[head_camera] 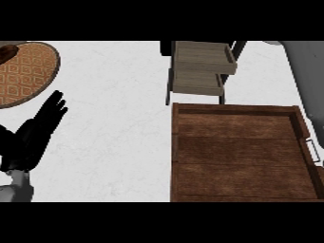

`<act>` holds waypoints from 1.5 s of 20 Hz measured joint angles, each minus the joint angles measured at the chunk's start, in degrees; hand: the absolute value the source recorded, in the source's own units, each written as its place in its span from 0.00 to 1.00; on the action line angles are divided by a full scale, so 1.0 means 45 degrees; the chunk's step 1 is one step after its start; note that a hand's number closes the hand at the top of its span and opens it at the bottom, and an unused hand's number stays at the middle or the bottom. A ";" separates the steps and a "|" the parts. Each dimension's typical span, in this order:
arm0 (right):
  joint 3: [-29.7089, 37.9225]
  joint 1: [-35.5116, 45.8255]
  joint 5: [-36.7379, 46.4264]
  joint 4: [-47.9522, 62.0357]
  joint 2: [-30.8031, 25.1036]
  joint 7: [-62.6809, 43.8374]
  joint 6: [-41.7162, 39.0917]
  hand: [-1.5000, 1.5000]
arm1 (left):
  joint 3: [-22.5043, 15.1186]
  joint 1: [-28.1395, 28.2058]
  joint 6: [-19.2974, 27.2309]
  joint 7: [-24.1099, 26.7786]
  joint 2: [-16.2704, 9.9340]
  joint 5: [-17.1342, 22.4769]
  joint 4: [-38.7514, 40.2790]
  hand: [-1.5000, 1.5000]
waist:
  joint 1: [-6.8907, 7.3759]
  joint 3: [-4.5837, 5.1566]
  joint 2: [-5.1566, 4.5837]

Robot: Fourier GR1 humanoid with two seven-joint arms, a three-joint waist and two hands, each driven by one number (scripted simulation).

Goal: Pick the cupcake from the tray and place it in the tiered basket

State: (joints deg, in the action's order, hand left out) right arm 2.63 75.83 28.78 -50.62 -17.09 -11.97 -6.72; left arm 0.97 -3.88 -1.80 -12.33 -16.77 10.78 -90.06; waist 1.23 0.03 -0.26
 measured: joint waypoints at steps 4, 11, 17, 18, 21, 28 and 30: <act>0.0027 0.0354 0.0288 0.0799 0.0279 0.0535 0.0508 0.00 | -0.0028 -0.0252 0.0127 -0.0071 0.0171 -0.0246 0.0096 0.50 | -0.0037 0.0000 0.0003; 0.0957 0.1307 -0.0162 0.1928 0.0664 0.0500 0.1169 0.00 | 0.0154 0.0026 -0.0124 -0.0110 0.0138 -0.0179 -0.0220 0.50 | -0.0019 0.0000 0.0016; 0.2594 0.1653 -0.1626 0.2276 0.0753 0.0118 0.1616 0.00 | 0.0198 -0.0169 -0.0164 0.0150 0.0286 -0.0303 0.0341 0.50 | -0.0079 0.0000 0.0008; 0.2882 0.1740 -0.1889 0.2292 0.0681 0.0043 0.1656 0.00 | 0.0190 -0.0192 -0.0157 0.0061 0.0269 -0.0323 0.0249 0.50 | -0.0076 -0.0002 0.0012; 0.3837 0.1774 -0.2687 0.2370 0.0310 -0.0020 0.1882 0.00 | 0.0101 -0.0179 -0.0041 0.0045 0.0420 -0.0439 0.0190 0.50 | -0.0088 -0.0006 0.0013; 0.5471 0.2011 -0.3764 0.2851 -0.1534 -0.0155 0.2245 0.00 | 0.0135 -0.0335 -0.0057 -0.0113 0.0460 -0.0483 0.0161 0.50 | -0.0079 -0.0005 -0.0012; 0.5760 0.2024 -0.3828 0.3178 -0.2237 -0.0091 0.2324 0.00 | 0.0131 -0.0374 -0.0013 -0.0068 0.0503 -0.0557 0.0195 0.50 | -0.0057 -0.0005 -0.0030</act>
State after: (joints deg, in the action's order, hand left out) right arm 28.55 84.94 11.55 -36.32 -27.15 -12.38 3.74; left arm 1.56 -5.56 -1.86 -12.64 -14.50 8.27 -89.19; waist 0.98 0.01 -0.39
